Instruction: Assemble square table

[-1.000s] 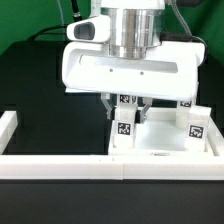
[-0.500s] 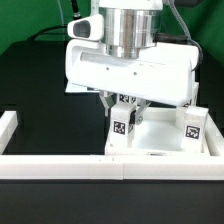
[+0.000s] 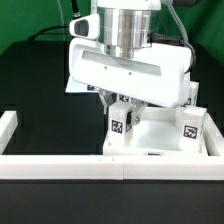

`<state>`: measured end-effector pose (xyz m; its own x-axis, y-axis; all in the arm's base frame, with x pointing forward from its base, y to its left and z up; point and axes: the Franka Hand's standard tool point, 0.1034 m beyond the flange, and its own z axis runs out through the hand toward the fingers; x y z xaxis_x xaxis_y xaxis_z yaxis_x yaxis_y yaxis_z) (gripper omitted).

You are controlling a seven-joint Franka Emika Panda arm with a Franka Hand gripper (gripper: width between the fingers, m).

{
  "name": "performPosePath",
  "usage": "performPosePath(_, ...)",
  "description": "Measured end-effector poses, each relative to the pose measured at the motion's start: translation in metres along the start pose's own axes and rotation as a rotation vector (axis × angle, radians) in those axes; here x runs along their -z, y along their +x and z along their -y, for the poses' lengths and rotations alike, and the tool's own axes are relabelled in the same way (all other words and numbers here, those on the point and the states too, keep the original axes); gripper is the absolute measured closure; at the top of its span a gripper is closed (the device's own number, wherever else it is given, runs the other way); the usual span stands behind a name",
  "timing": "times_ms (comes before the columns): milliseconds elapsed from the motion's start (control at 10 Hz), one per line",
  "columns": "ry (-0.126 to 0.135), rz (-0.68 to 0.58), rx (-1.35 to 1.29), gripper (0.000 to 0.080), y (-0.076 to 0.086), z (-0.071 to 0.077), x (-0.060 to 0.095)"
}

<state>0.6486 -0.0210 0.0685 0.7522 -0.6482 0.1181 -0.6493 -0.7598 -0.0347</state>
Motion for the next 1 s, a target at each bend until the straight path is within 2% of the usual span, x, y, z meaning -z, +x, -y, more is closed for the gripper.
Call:
performPosePath(100,0.0,0.0,0.0,0.0479,-0.0002,0.0002,-0.0003)
performPosePath(200,0.0,0.0,0.0,0.0243,-0.0003,0.0002,-0.0004)
performPosePath(300,0.0,0.0,0.0,0.0243,-0.0003,0.0002,-0.0004)
performPosePath(400,0.0,0.0,0.006,0.0179,-0.0003,0.0002,-0.0005)
performPosePath(500,0.0,0.0,0.032,0.0158,-0.0001,0.0004,-0.0004)
performPosePath(800,0.001,-0.003,0.147,0.0151,0.0012,0.0018,0.0004)
performPosePath(1000,0.0,-0.003,0.337,0.015,0.0013,0.0018,0.0003)
